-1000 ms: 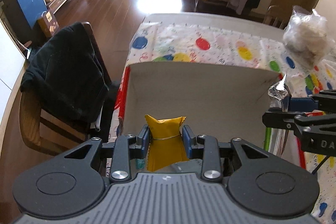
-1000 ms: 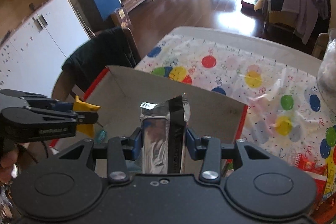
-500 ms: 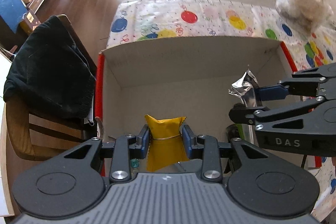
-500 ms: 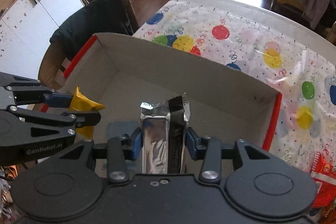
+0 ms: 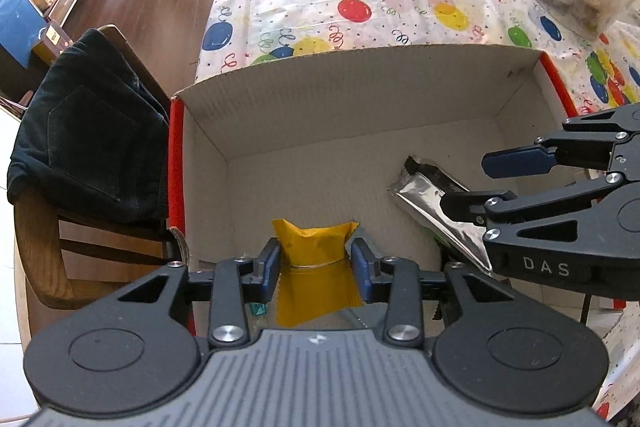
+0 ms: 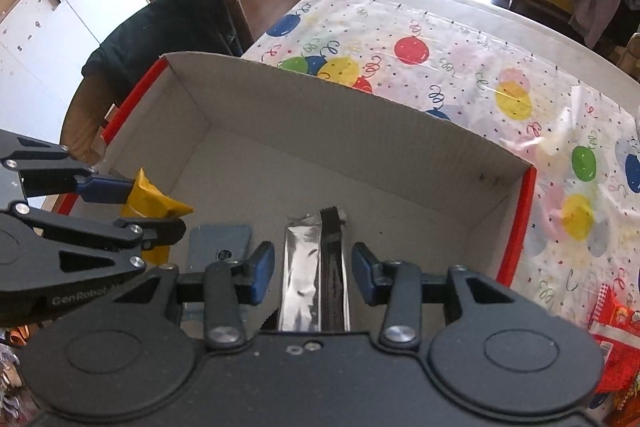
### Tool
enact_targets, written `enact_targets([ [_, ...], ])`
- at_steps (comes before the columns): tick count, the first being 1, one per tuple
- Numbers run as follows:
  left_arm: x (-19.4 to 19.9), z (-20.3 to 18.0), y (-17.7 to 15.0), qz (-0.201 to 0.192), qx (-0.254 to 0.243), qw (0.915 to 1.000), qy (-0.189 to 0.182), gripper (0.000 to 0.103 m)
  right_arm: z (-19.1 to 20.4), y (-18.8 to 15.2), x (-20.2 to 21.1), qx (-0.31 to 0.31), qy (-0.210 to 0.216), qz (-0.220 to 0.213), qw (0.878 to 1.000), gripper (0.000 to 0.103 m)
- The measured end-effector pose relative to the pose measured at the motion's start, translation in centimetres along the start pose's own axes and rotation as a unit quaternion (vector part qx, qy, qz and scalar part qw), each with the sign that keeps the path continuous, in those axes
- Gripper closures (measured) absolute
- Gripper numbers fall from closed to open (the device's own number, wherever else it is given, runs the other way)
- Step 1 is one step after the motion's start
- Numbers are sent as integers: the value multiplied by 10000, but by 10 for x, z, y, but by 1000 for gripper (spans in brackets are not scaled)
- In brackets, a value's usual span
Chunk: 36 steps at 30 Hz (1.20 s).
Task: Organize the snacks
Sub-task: 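Open both tools to drop the yellow and silver packets into the box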
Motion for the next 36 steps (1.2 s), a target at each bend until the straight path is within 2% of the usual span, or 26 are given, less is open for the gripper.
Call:
enact_targets([
  [5, 5, 0, -2, -118, 87, 9999, -85, 60, 0, -3, 10, -59, 12, -110, 9999, 60],
  [9, 10, 0, -4, -234, 177, 9994, -179, 49, -1, -6, 19, -111, 29, -208, 9997, 59],
  [14, 18, -2, -10, -414, 227, 9985, -277, 48, 1, -14, 34, -145, 19, -352, 9993, 55],
  [19, 32, -7, -15, -657, 183, 9971, -328, 48, 1, -21, 52, -191, 4, -554, 9983, 46],
  [25, 54, -14, -22, -1046, 118, 9939, -329, 45, 1, -34, 73, -221, 29, -761, 9969, 40],
  [28, 64, -21, -26, -1221, 62, 9918, -364, 39, -1, -42, 85, -259, 56, -870, 9959, 36],
  [36, 87, -50, -31, -1640, -91, 9857, -385, 33, -19, -69, 118, -388, 157, -1218, 9917, 24],
])
Point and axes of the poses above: each gripper's, at about its wrist camera, not at the fingertips, and x roughly against the way its jaws point, z to its left, y to its top, the point moved 9 cm from there along -x, roughly the way its jaws point, and after that the axes turned 13 degrees about z, right-handed, at the moved point
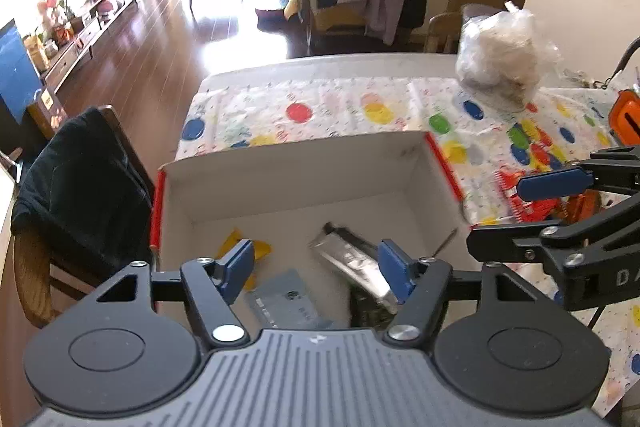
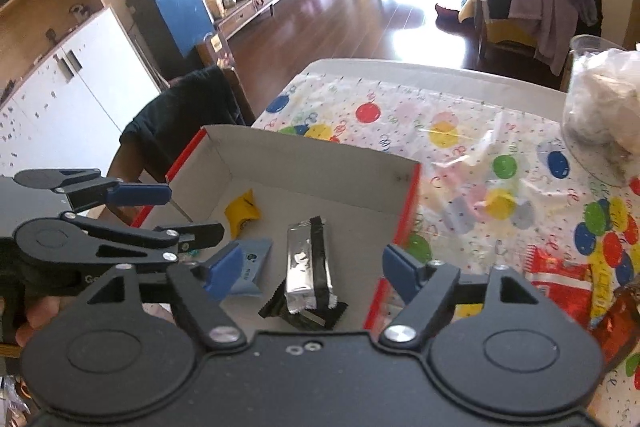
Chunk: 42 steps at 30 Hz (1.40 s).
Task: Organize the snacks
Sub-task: 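Open both tools to drop the yellow and silver packets into the box, then withdraw both tools from the box back toward the snacks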
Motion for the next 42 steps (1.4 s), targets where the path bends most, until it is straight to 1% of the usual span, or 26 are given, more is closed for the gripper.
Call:
enact_targets([
  [4, 7, -22, 3, -122, -56, 9998, -113, 31, -14, -9, 18, -69, 28, -155, 9999, 21],
  [9, 18, -61, 7, -340, -209, 9989, -227, 23, -38, -23, 42, -87, 84, -362, 9993, 17],
  [11, 20, -79, 9, -408, -276, 9985, -250, 22, -49, -29, 51, -106, 92, -424, 9990, 15],
  [13, 20, -94, 12, -460, -293, 9981, -275, 22, -62, -35, 60, -138, 92, -480, 9987, 11],
  [15, 21, -110, 15, -582, -271, 9976, -273, 21, -74, -41, 67, -152, 79, -530, 9984, 9],
  [17, 21, -125, 18, -650, -296, 9970, -283, 19, -88, -47, 75, -177, 66, -580, 9981, 7],
  [23, 11, -169, 28, -617, -300, 9966, -447, 18, -137, -66, 96, -330, 24, -637, 9974, 3],
  [27, -4, -201, 33, -456, -412, 9964, -578, 18, -177, -82, 106, -460, -109, -594, 9971, 3],
  [30, -16, -228, 35, -289, -762, 9942, -705, 18, -208, -95, 108, -564, -217, -512, 9969, 3],
  [32, -25, -248, 36, -225, -1184, 9895, -799, 18, -230, -103, 108, -631, -272, -418, 9968, 3],
  [35, -36, -271, 40, -222, -1652, 9824, -838, 18, -255, -114, 105, -680, -353, -296, 9966, 3],
  [38, -50, -288, 46, -138, -1981, 9762, -870, 18, -280, -123, 97, -849, -415, -202, 9953, 3],
  [40, -59, -297, 52, -102, -2180, 9722, -852, 18, -294, -126, 91, -1032, -381, -167, 9938, 3],
  [42, -68, -303, 57, -51, -2354, 9680, -866, 18, -306, -128, 86, -1090, -391, -136, 9932, 3],
])
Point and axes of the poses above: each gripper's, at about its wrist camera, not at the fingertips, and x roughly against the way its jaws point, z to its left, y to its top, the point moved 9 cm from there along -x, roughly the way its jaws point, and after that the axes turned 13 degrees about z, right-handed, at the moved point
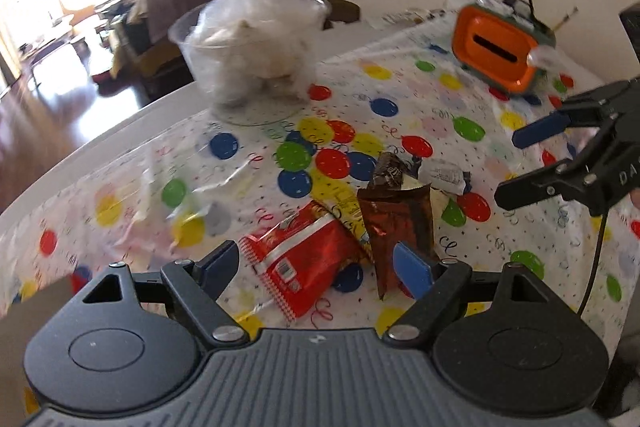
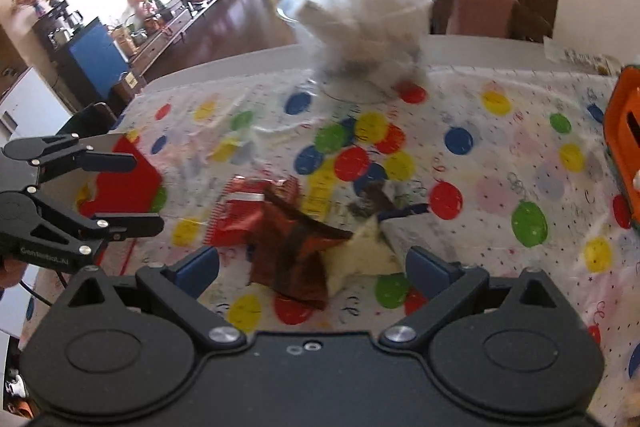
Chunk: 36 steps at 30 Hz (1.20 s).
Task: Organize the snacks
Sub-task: 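Withdraw both tools from the box back toward the snacks, then grasp the red chip bag with the left tool while the right tool grasps the white packet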
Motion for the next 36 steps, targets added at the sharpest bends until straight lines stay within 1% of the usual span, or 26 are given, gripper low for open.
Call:
enact_targets([
  [3, -12, -3, 6, 97, -322, 9994, -100, 18, -18, 1, -10, -41, -79, 62, 9999, 3],
  [6, -25, -10, 8, 176, -869, 9960, -99, 18, -38, 5, -22, -87, -191, 153, 9997, 3],
  [9, -43, -16, 12, 333, -1397, 9896, 34, 18, -57, 7, -40, -40, -309, 310, 9990, 7],
  [12, -56, -18, 13, 552, -1742, 9831, -58, 18, -73, 8, -55, -40, -424, 469, 9980, 10],
  [15, -69, -18, 12, 793, -2097, 9745, -135, 18, -84, 9, -67, -2, -464, 586, 9972, 13],
  [17, -77, -15, 11, 940, -2229, 9702, -144, 18, -90, 10, -75, 47, -484, 667, 9966, 16],
  [22, -98, -6, 13, 1135, -2395, 9642, -122, 18, -100, 14, -91, 28, -444, 804, 9958, 22],
  [27, -114, -6, 16, 1263, -2699, 9545, -115, 18, -102, 15, -102, 150, -384, 956, 9946, 24],
  [33, -132, -10, 19, 1431, -2913, 9458, -137, 18, -103, 20, -113, 233, -363, 1026, 9938, 26],
  [36, -143, -10, 19, 1508, -2858, 9462, -148, 18, -101, 21, -114, 247, -355, 987, 9942, 26],
])
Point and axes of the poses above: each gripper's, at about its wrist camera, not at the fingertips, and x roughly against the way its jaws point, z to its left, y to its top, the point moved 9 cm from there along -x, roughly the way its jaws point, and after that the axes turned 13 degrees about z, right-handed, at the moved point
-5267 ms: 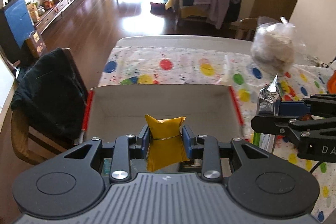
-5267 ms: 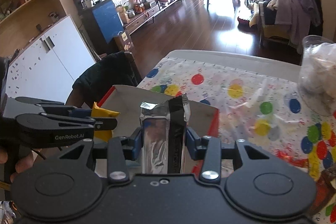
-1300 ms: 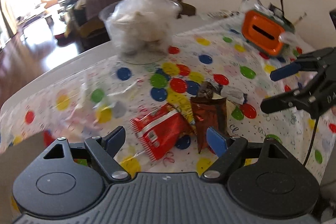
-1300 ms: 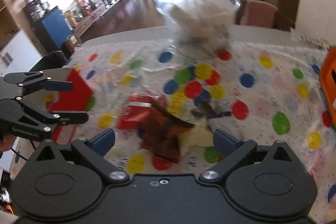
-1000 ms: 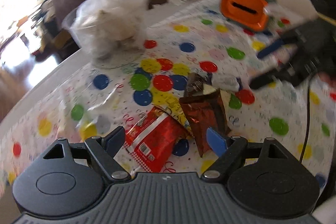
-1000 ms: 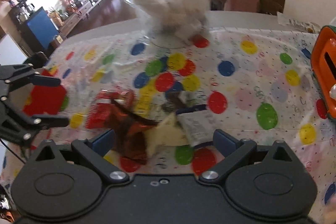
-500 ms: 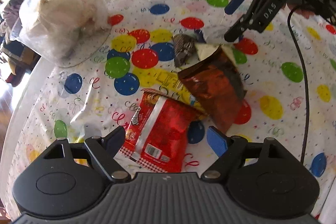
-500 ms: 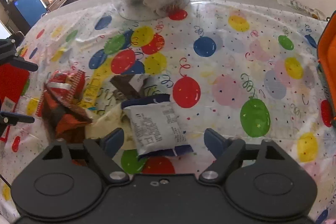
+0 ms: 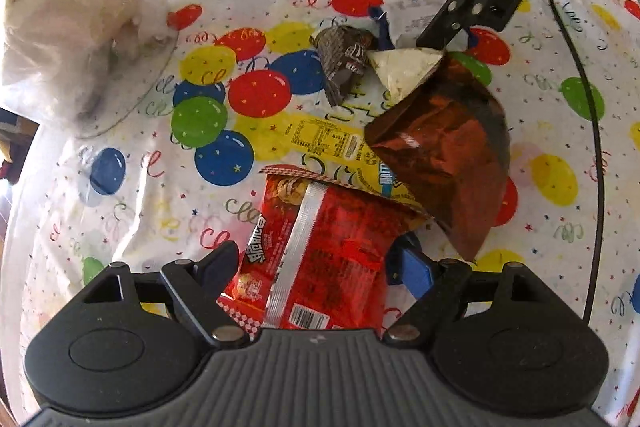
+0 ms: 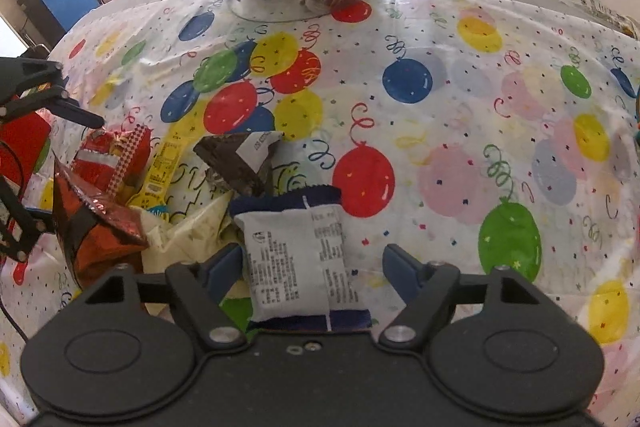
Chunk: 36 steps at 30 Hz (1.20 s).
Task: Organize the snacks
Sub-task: 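Grasp the red chip bag with the left tool while the right tool grasps the white packet, then carry the red chip bag and white packet over the box with both tools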
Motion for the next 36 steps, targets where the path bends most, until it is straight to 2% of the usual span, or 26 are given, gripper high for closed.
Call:
enact_targets([
  [3, -7, -1, 1, 16, 77, 10000, -32, 18, 0, 1, 0, -18, -61, -50, 10000, 28],
  [6, -9, 1, 2, -46, 285, 9995, -99, 18, 0, 1, 0, -10, -219, -100, 9997, 35],
  [10, -11, 4, 0, -108, 632, 9979, -114, 18, 7, -4, -3, 212, -675, -149, 9974, 42],
  [15, -7, 5, -6, -189, 1112, 9936, -88, 25, 13, -9, -3, 224, -826, -281, 9959, 52],
  [20, -2, 6, -15, -160, 1738, 9847, 32, 30, 11, -13, -1, -38, -823, -354, 9960, 55],
  [25, 1, 4, -23, -106, 2221, 9749, 122, 30, 11, -21, 4, -371, -786, -444, 9952, 56],
  [30, 10, 4, -36, -172, 2798, 9598, 116, 30, 12, -34, 19, -746, -613, -574, 9937, 56],
  [36, 30, -3, -52, -165, 3300, 9438, 121, 30, 24, -49, 43, -901, -552, -696, 9920, 56],
])
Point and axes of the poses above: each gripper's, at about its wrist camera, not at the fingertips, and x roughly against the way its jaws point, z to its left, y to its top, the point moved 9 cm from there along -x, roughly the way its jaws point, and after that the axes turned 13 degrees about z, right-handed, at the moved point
